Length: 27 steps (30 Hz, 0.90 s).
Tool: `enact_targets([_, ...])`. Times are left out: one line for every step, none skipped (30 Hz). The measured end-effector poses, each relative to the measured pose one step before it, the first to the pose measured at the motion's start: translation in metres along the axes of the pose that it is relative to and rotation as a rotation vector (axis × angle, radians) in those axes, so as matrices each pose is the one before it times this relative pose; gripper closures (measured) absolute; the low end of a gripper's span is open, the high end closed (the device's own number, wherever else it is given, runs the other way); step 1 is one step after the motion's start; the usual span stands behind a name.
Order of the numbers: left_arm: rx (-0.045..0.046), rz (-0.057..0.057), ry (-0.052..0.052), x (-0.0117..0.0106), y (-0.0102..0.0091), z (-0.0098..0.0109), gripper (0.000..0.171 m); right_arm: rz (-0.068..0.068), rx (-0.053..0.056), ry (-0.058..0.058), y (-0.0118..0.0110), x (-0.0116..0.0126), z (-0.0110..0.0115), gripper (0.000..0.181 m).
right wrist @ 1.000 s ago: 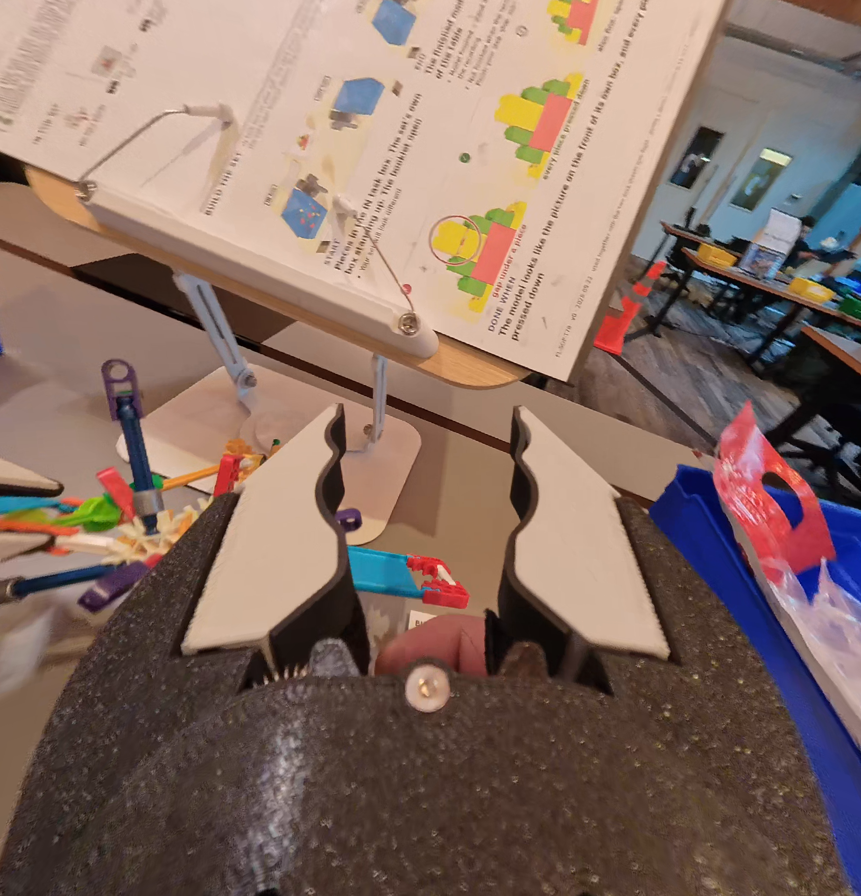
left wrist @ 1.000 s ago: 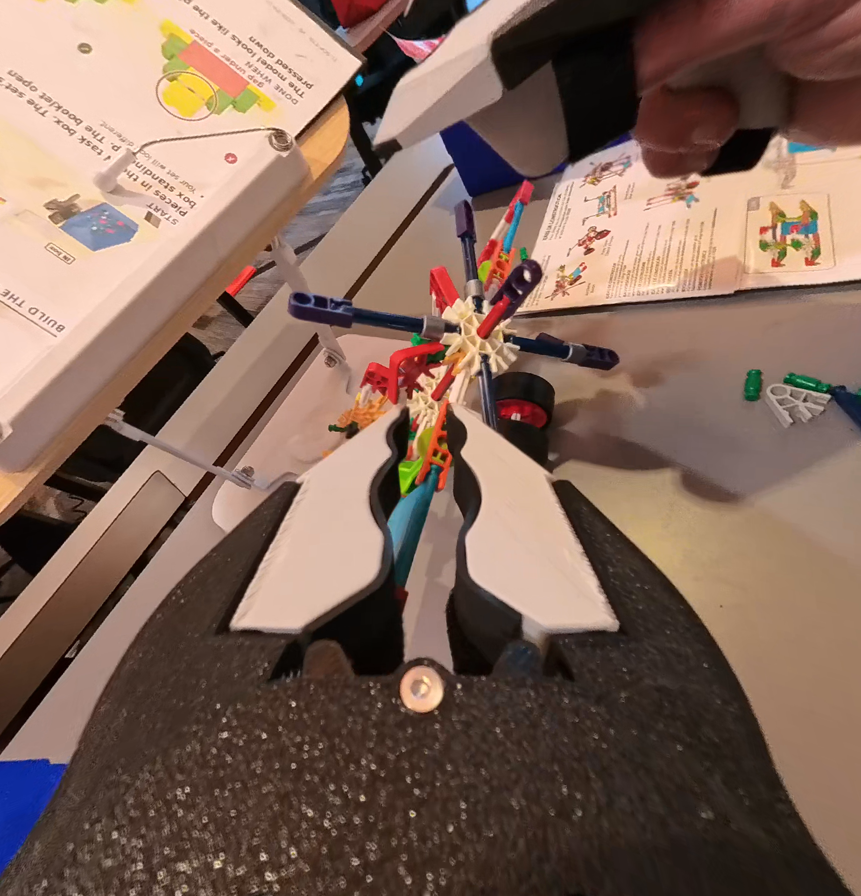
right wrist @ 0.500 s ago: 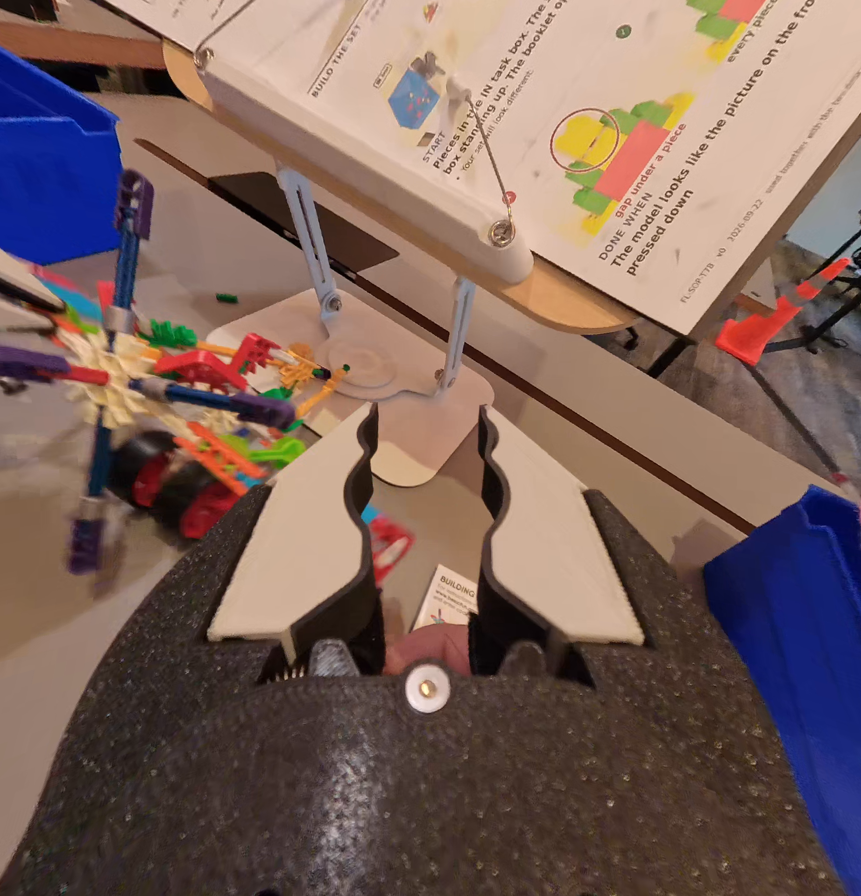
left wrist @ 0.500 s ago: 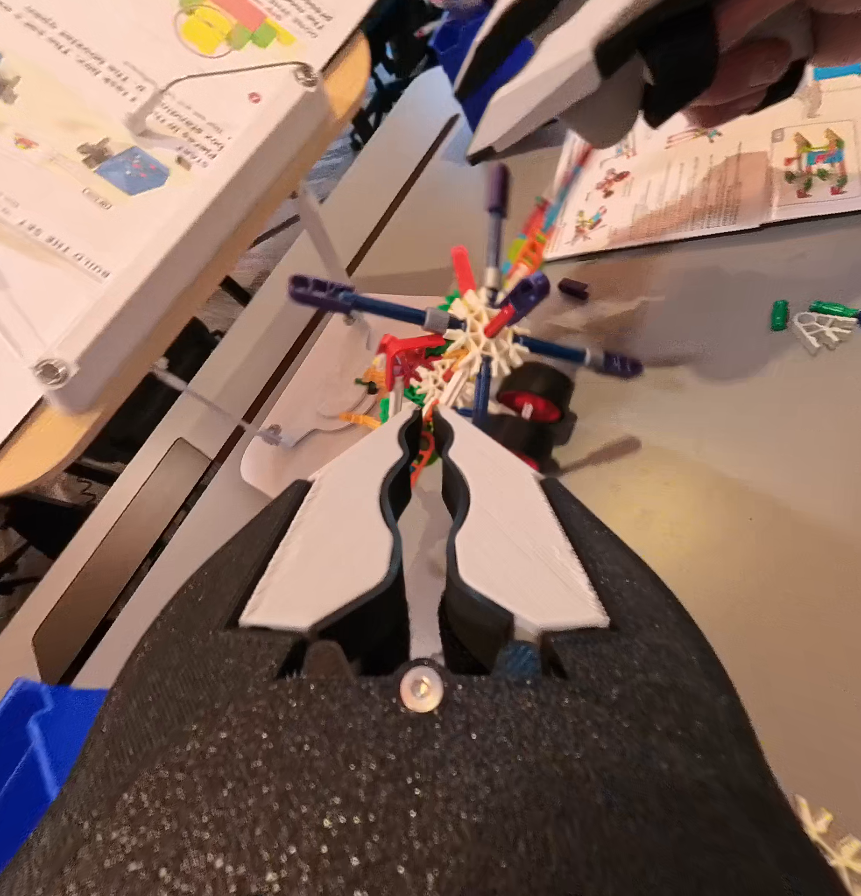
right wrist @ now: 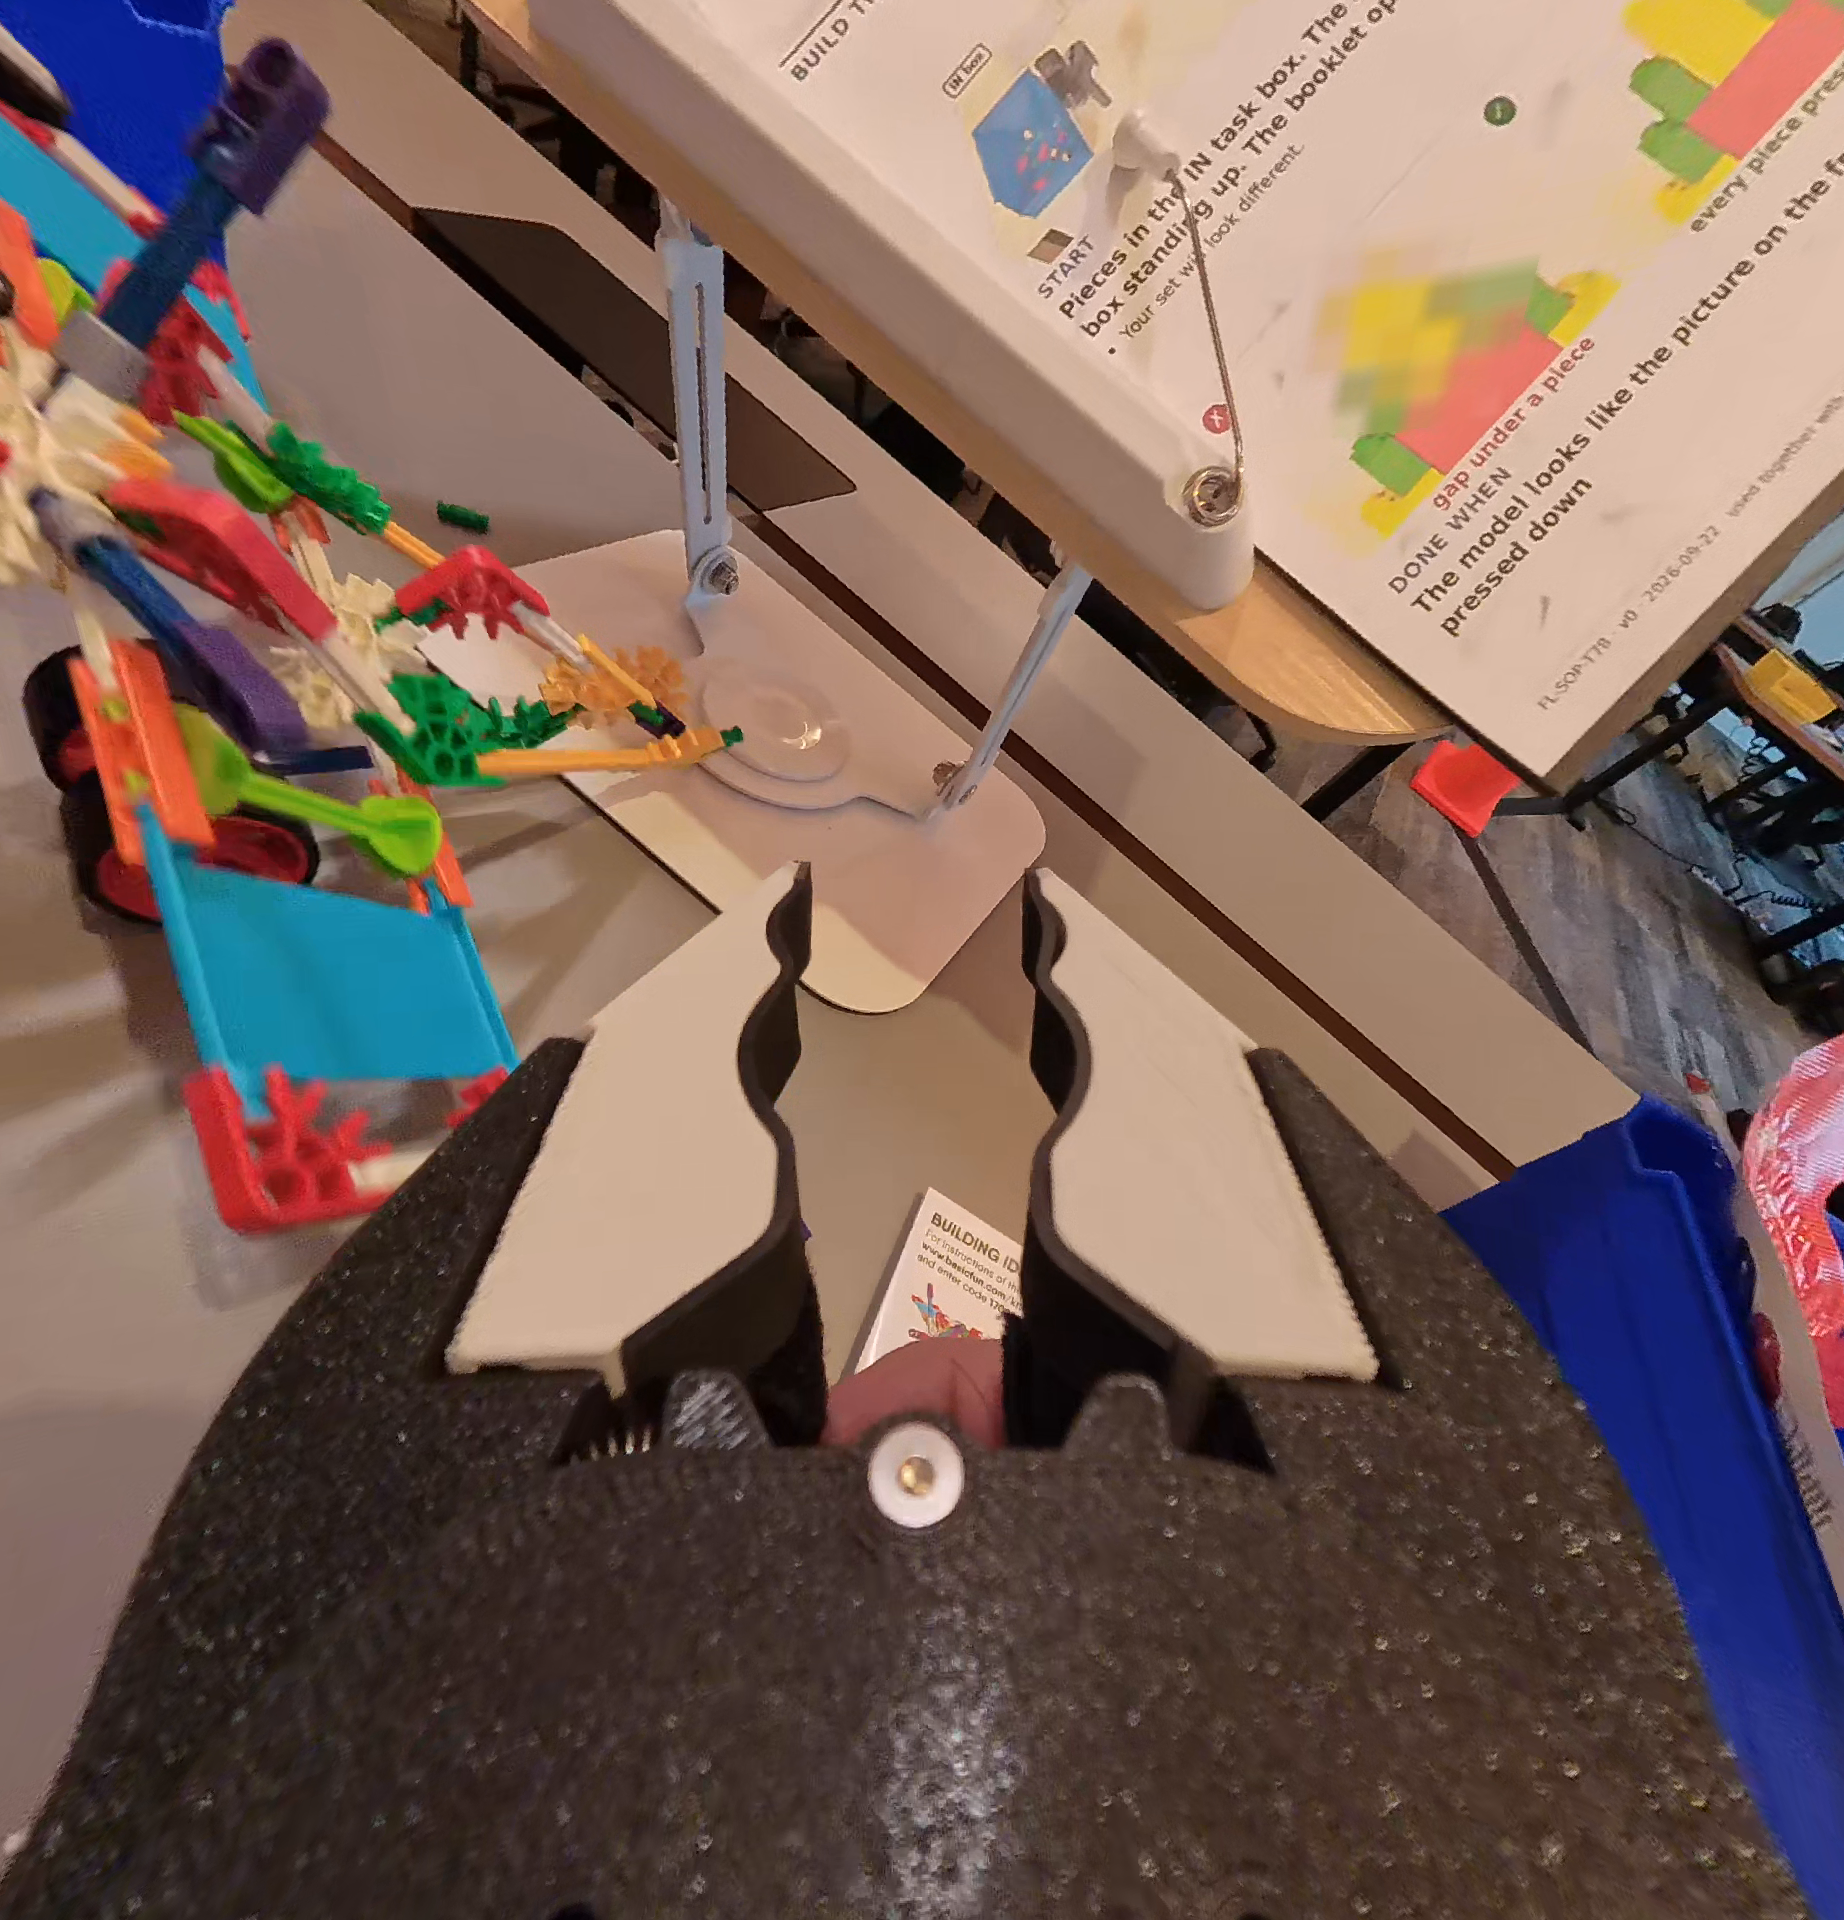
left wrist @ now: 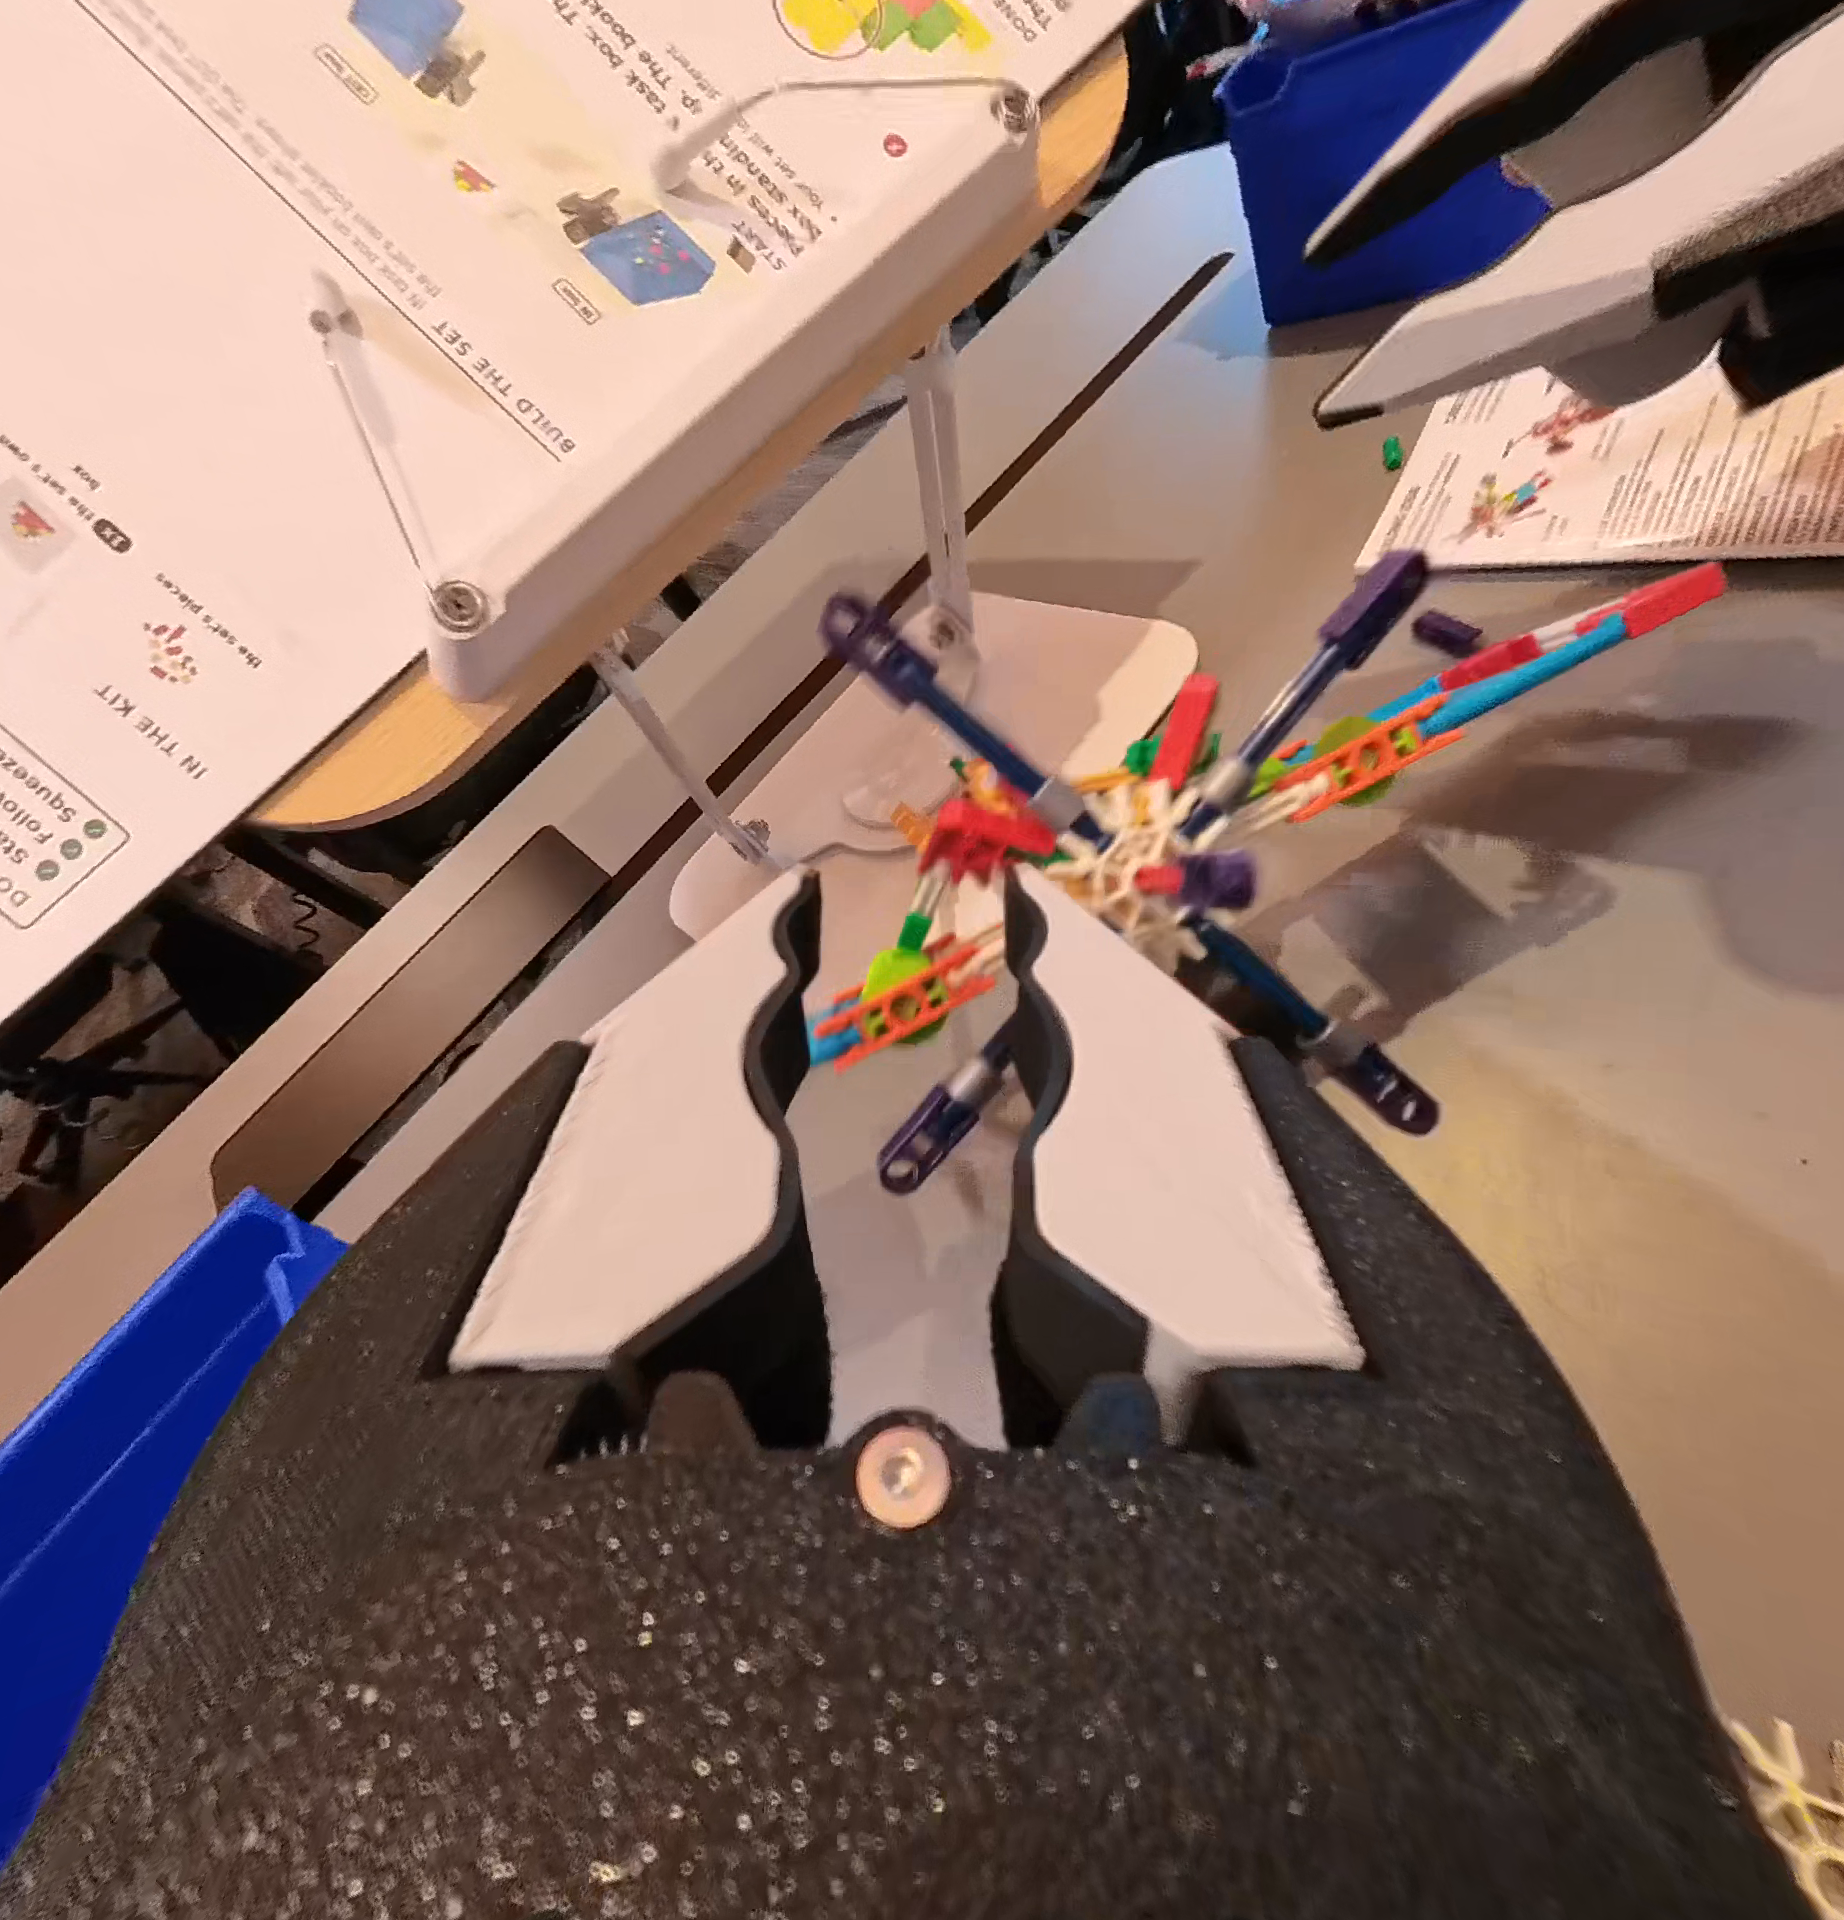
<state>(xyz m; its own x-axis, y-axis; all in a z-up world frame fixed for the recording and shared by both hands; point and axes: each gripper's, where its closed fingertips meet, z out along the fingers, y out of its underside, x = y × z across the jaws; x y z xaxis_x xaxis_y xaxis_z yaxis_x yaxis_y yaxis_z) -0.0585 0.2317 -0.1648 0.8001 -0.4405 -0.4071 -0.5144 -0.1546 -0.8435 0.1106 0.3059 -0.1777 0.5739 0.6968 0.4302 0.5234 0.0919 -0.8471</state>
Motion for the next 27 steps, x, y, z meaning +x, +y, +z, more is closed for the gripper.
enact_targets([0.02108, -0.0129, 0.0038, 0.0, -0.00348, -0.00252, 0.135, -0.0019, -0.0013, -0.0051, 0.00044, -0.00136, 0.00036, 0.142])
enact_targets([0.02222, -0.0166, 0.0071, 0.00066, -0.0043, -0.00246, 0.133, -0.001, 0.0026, -0.0108, -0.00023, -0.00221, 0.00006, 0.142])
enact_targets([0.01784, -0.0096, 0.0057, 0.00153, -0.00395, -0.00155, 0.133, 0.0022, 0.0055, -0.012, -0.00074, -0.00191, -0.00013, 0.142])
enact_targets([0.00923, -0.0003, 0.0067, 0.00228, -0.00245, -0.00223, 0.13, 0.008, 0.0072, -0.0203, -0.00133, -0.0029, -0.00058, 0.141])
enact_targets([0.00523, 0.0019, 0.0073, 0.00221, -0.0018, -0.00147, 0.129, 0.0149, 0.0134, -0.0315, -0.00243, -0.00426, -0.00157, 0.141])
enact_targets([0.00511, 0.0041, 0.0063, 0.002, -0.00136, -0.00216, 0.128, 0.0213, 0.0174, -0.0332, -0.00334, -0.00405, -0.00196, 0.141])
enact_targets([0.00434, 0.0028, 0.0056, 0.0019, -0.00146, -0.00115, 0.126, 0.0223, 0.0136, -0.0394, -0.00291, -0.00478, -0.00192, 0.141])
enact_targets([0.00443, -0.0002, 0.0123, 0.00265, -0.00144, -0.00078, 0.124, 0.0208, 0.0075, -0.0479, -0.00184, -0.00582, -0.0019, 0.141])
enact_targets([0.00383, -0.0023, 0.0103, 0.00184, -0.00115, -0.00093, 0.123, 0.0222, 0.0071, -0.0415, -0.00121, -0.00477, -0.00191, 0.141])
enact_targets([0.0039, -0.0058, 0.0061, 0.0014, -0.00081, 0.0002, 0.123, 0.0221, 0.0105, -0.0443, -0.00116, -0.00527, -0.00163, 0.141])
enact_targets([0.00184, -0.0088, 0.0083, 0.00114, -0.00103, -0.00021, 0.122, 0.0246, 0.0051, -0.0606, 0.00004, -0.0076, -0.00124, 0.141])
enact_targets([0.00587, -0.009, 0.0114, 0.00148, -0.00139, -0.00045, 0.121, 0.0249, -0.0037, -0.057, 0.00169, -0.00668, -0.0007, 0.141])
enact_targets([0.0023, -0.0104, 0.0118, 0.0019, -0.00047, -0.00027, 0.12, 0.0093, -0.0086, -0.0406, 0.00308, -0.00485, -0.00035, 0.141])
enact_targets([-0.01045, -0.0062, 0.0142, 0.00181, 0.00165, 0.0003, 0.118, -0.011, -0.0136, -0.0321, 0.00398, -0.00467, -0.00024, 0.141])
enact_targets([-0.01448, 0.0018, 0.0102, 0.00174, 0.00271, 0.0004, 0.116, -0.0236, -0.0112, -0.0271, 0.00358, -0.00502, -0.00017, 0.14])
enact_targets([-0.00981, 0.0039, 0.0112, 0.00114, 0.00116, 0.00002, 0.116, -0.0291, -0.0033, -0.0238, 0.00228, -0.00539, -0.0001, 0.14])
enact_targets([-0.00031, 0.0029, 0.0063, 0.00162, -0.00038, -0.00006, 0.117, -0.0252, -0.0017, -0.0248, 0.0015, -0.00584, 0.00012, 0.14])
enact_targets([0.00059, 0.0066, 0.0072, 0.00183, -0.00099, -0.00081, 0.116, -0.0189, -0.0004, -0.023, 0.00057, -0.00533, 0.00004, 0.14])
enact_targets([0.00266, 0.0049, 0.0094, 0.00195, -0.00115, -0.00133, 0.116, -0.0177, 0.0014, -0.0186, -0.00033, -0.00459, -0.0001, 0.14])
enact_targets([0.00442, -0.0007, 0.009, 0.00191, -0.00116, -0.00119, 0.116, -0.019, -0.0003, -0.0189, -0.00031, -0.00488, 0.00005, 0.141])
enact_targets([-0.00107, -0.0029, 0.0116, 0.00208, 0.00013, -0.00028, 0.116, -0.0182, -0.0047, -0.0204, 0.00033, -0.00525, 0.00051, 0.141])
enact_targets([-0.01301, 0.0022, 0.0098, 0.00195, 0.00245, 0.00057, 0.115, -0.0168, -0.0059, -0.0163, 0.00054, -0.00464, 0.00102, 0.141])
enact_targets([-0.01701, 0.0084, 0.0085, 0.00221, 0.00329, 0.00103, 0.115, -0.0121, -0.0112, -0.0027, 0.00103, -0.00207, 0.00192, 0.141])
enact_targets([-0.01169, 0.0053, 0.0125, 0.00294, 0.00243, 0.00164, 0.115, -0.0089, -0.0233, 0.0074, 0.00304, -0.00015, 0.00285, 0.144])
enact_targets([-0.00745, 0.0002, 0.0103, 0.00285, 0.00128, 0.00244, 0.115, -0.0158, -0.0305, 0.0092, 0.00472, -0.00028, 0.00294, 0.147])
enact_targets([-0.00648, 0.0049, 0.005, 0.00209, 0.00075, 0.00209, 0.115, -0.0232, -0.026, 0.0115, 0.00453, -0.00035, 0.00277, 0.153])
enact_targets([-0.00842, 0.0091, -0.0001, 0.0007, 0.00098, 0.00127, 0.116, -0.0182, -0.0188, 0.0171, 0.00316, 0.00116, 0.00275, 0.164])
